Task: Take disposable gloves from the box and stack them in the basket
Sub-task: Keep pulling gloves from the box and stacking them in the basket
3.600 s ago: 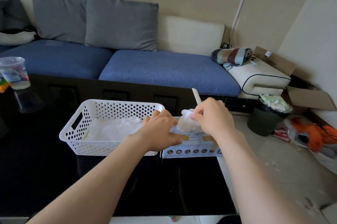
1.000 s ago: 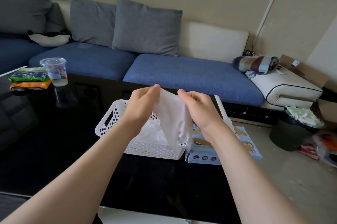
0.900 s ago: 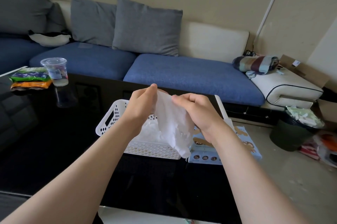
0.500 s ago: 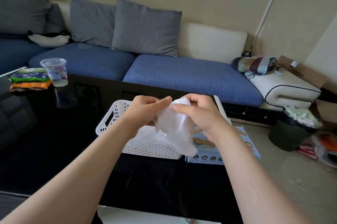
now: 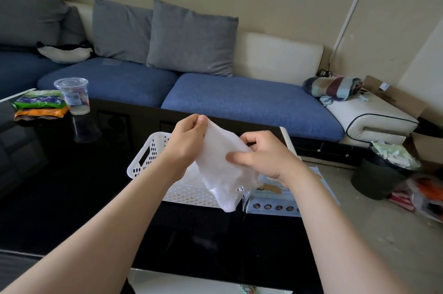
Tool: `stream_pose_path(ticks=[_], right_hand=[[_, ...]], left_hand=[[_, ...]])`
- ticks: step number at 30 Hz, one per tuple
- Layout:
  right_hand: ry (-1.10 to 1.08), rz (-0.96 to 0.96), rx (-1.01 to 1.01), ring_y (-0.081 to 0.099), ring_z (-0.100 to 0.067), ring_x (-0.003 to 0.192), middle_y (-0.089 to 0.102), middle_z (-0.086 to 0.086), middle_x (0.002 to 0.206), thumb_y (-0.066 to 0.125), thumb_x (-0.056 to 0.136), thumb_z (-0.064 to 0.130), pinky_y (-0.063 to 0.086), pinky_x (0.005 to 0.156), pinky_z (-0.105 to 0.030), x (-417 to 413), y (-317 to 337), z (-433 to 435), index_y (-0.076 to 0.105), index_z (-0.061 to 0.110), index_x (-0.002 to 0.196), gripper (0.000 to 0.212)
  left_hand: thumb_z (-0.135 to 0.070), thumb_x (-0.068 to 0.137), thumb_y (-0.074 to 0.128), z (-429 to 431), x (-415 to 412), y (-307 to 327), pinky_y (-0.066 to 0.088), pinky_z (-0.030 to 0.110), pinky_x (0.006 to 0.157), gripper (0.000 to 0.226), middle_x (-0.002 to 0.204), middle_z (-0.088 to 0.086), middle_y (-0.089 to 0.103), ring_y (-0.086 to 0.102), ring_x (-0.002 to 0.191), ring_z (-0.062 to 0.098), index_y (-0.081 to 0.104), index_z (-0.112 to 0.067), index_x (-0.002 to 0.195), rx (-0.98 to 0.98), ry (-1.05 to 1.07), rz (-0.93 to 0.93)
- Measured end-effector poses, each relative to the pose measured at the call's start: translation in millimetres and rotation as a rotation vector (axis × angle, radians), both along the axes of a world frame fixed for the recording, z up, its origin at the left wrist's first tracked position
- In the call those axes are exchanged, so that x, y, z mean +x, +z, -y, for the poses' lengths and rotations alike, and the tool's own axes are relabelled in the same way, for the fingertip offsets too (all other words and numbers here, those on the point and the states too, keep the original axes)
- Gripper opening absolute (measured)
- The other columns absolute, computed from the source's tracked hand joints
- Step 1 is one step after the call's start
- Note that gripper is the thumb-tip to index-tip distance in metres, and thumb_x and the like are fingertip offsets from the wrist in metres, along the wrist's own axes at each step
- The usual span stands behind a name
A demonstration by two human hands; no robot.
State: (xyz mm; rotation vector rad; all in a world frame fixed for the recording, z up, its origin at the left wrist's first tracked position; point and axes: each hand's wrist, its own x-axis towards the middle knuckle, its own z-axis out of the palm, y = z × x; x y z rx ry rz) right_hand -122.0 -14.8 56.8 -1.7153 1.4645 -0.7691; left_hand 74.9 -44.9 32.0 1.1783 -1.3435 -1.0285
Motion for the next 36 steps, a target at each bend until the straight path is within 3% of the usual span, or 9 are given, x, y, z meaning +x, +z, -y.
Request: stream_pose_path(ticks=[3, 6, 11, 16, 20, 25, 29, 33, 36], right_hand=[[0.034, 0.034, 0.029, 0.080, -0.030, 0.087, 0.082, -0.009, 0.092, 0.089, 0.084, 0.027, 0.063, 0.087, -0.048, -4.6, 4.3, -3.7, 0.079, 0.011, 0.095, 0.021], [0.024, 0.115, 0.100, 0.078, -0.033, 0.084, 0.081, -0.015, 0.097, 0.091, 0.083, 0.032, 0.062, 0.076, -0.042, -13.2, 4.6, -2.8, 0.079, 0.005, 0.100, 0.034], [-0.113, 0.071, 0.118, 0.059, -0.022, 0.063, 0.068, -0.012, 0.073, 0.088, 0.084, 0.048, 0.049, 0.063, -0.027, -13.5, -17.5, 10.6, 0.071, -0.005, 0.104, 0.059], [-0.234, -0.120, -0.039, 0.071, -0.017, 0.081, 0.076, 0.005, 0.083, 0.081, 0.089, 0.036, 0.055, 0.072, -0.033, 4.1, -35.1, 29.3, 0.079, 0.017, 0.082, 0.020], [-0.266, -0.363, -0.180, 0.066, -0.017, 0.081, 0.069, 0.004, 0.095, 0.070, 0.093, 0.030, 0.056, 0.071, -0.033, 23.4, -46.1, 42.0, 0.075, 0.028, 0.089, 0.006], [-0.138, -0.631, -0.217, 0.065, -0.026, 0.095, 0.064, -0.002, 0.110, 0.068, 0.101, 0.034, 0.052, 0.075, -0.037, 45.0, -57.7, 57.3, 0.073, 0.024, 0.108, 0.013], [-0.094, -0.703, -0.237, 0.065, -0.026, 0.106, 0.067, -0.004, 0.114, 0.068, 0.103, 0.030, 0.046, 0.078, -0.036, 60.1, -69.0, 71.7, 0.073, 0.021, 0.115, 0.016], [-0.065, -0.808, -0.257, 0.068, -0.025, 0.090, 0.071, -0.005, 0.104, 0.069, 0.102, 0.020, 0.047, 0.065, -0.033, 72.5, -81.3, 82.9, 0.071, 0.016, 0.107, 0.007], [-0.070, -0.932, -0.283, 0.062, -0.023, 0.075, 0.068, -0.005, 0.093, 0.070, 0.099, 0.014, 0.036, 0.050, -0.031, 76.8, -84.7, 86.2, 0.065, 0.014, 0.096, 0.006]], left_hand=[[-0.035, 0.112, 0.041, -0.5, -1.8, 0.8, 0.043, 0.025, 0.062, 0.042, 0.073, -0.002, 0.053, 0.051, 0.065, 0.008, 0.055, -0.009, 0.082, -0.044, 0.058, 0.093], [-0.037, 0.111, 0.042, 2.3, 2.9, -1.0, 0.047, 0.034, 0.069, 0.042, 0.089, 0.016, 0.064, 0.057, 0.077, 0.017, 0.066, -0.006, 0.098, -0.039, 0.068, 0.210], [-0.035, 0.112, 0.041, 9.8, 18.4, -14.0, 0.044, 0.032, 0.064, 0.035, 0.081, 0.002, 0.060, 0.054, 0.073, 0.018, 0.065, -0.013, 0.099, 0.011, 0.142, 0.407], [-0.011, 0.110, 0.036, 18.3, 33.7, -27.1, 0.040, 0.028, 0.059, 0.020, 0.092, 0.003, 0.055, 0.052, 0.077, 0.016, 0.052, -0.014, 0.120, 0.050, 0.082, 0.583], [0.018, 0.088, 0.030, 21.9, 49.3, -38.2, 0.028, 0.025, 0.051, 0.046, 0.073, 0.005, 0.040, 0.035, 0.063, 0.017, 0.032, -0.020, 0.115, -0.027, -0.018, 0.710], [0.014, 0.085, 0.034, 34.9, 62.8, -50.7, 0.049, 0.037, 0.069, 0.044, 0.096, 0.000, 0.050, 0.050, 0.080, 0.021, 0.047, -0.028, 0.086, 0.019, 0.000, 0.943], [0.011, 0.093, 0.044, 39.7, 67.5, -57.9, 0.059, 0.041, 0.085, 0.041, 0.119, 0.000, 0.051, 0.062, 0.096, 0.025, 0.067, -0.020, 0.108, 0.086, 0.017, 1.133], [0.012, 0.093, 0.050, 43.6, 66.2, -63.6, 0.059, 0.040, 0.075, 0.038, 0.131, 0.009, 0.049, 0.063, 0.082, 0.025, 0.063, -0.011, 0.120, 0.167, -0.012, 1.284], [0.014, 0.092, 0.050, 44.8, 65.4, -63.9, 0.046, 0.033, 0.061, 0.037, 0.130, 0.010, 0.047, 0.054, 0.071, 0.021, 0.060, -0.011, 0.118, 0.192, -0.010, 1.330]])
